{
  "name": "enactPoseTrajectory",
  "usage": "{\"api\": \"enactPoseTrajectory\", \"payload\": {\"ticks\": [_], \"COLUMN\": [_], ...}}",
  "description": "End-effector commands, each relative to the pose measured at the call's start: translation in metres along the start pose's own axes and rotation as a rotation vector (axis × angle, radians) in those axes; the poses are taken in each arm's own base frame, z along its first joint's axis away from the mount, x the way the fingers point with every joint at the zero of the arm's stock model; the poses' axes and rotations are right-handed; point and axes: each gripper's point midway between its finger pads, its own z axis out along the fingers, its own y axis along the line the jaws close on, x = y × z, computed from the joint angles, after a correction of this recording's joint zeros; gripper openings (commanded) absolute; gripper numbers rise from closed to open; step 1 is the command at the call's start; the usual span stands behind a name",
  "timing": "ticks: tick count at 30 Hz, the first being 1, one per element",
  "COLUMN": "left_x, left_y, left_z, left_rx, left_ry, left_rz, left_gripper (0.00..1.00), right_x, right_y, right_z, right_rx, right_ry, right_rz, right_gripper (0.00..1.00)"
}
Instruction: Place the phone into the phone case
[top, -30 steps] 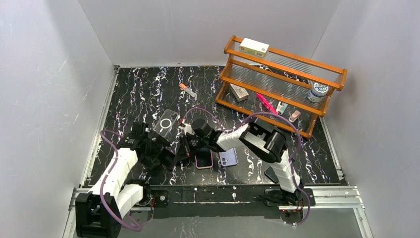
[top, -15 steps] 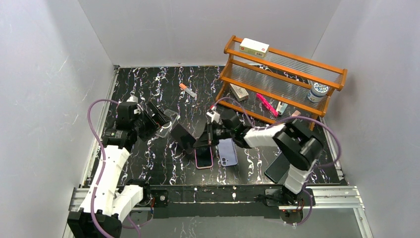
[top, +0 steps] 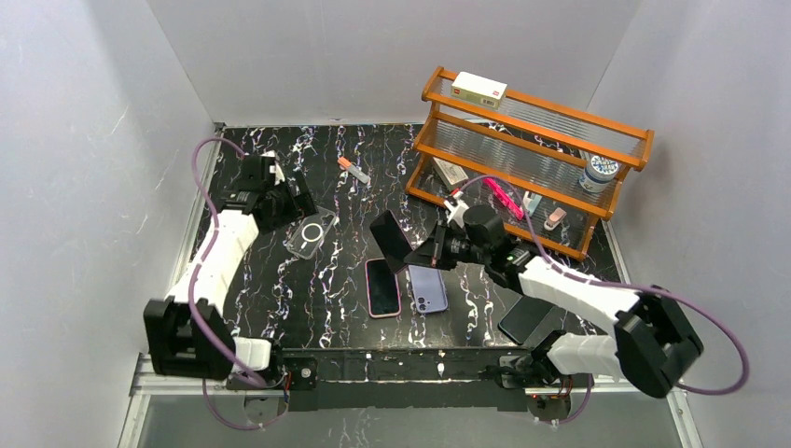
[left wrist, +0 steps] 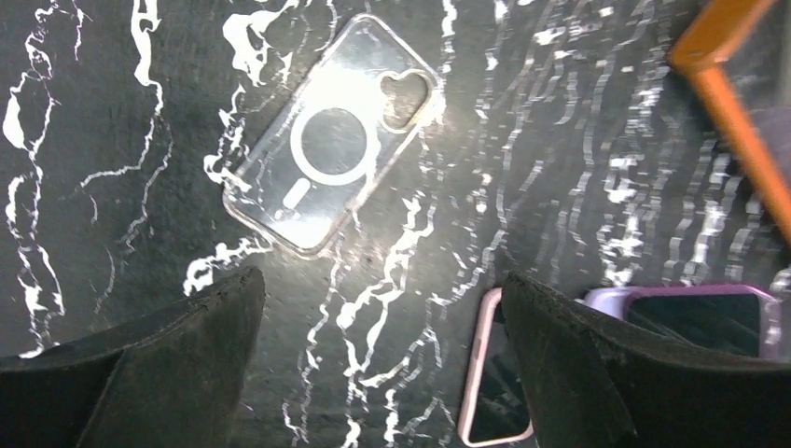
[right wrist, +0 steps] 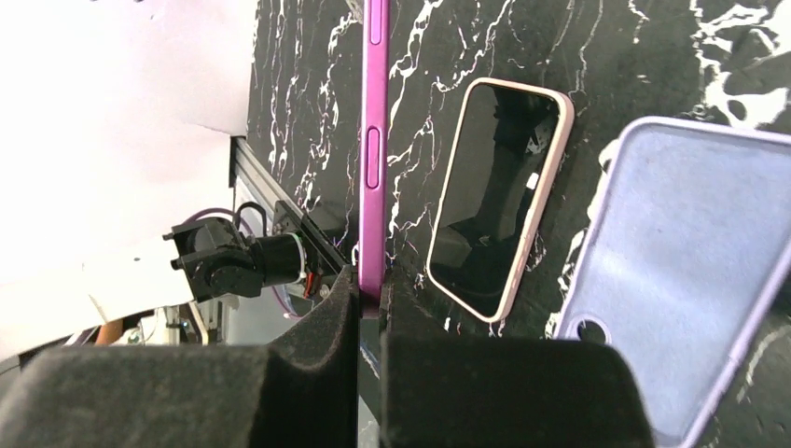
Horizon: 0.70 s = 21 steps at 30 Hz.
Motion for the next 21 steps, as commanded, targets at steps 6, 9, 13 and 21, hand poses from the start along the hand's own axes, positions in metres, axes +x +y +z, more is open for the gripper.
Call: {"api": "enactPoseTrajectory", "payload": {"ticks": [6, 9, 13, 21], "left_x": [-0.009, -0.015, -0.010, 0.019], "left_y": [0.021, 0.028, 0.042, 0.060], "left_z": [0.063, 0.077, 0.098, 0.128], "left_rx": [-0.117, -0.158, -0.204, -0.228], "left_ry": [0.110, 0.122, 0.158, 0.255], "left_rz": [0.162, 0.179, 0.182, 0.194], "left_gripper": [0.86, 0.83, 0.79, 0.76], "right_x": [-0.021, -0.024, -0.024, -0.022], "right_y": [0.020, 0.024, 0.025, 0.028], "right_z": [-0.041, -0.045, -0.047, -0.053], "right_rx": [0.001, 0.007, 0.006, -0.015], "right_ry": [-0.172, -0.178, -0.179, -0.191], "right_rz": [-0.057, -0.074, -0.072, -0.077], "right_gripper": [0.01, 0.01, 0.01, 0.01]}}
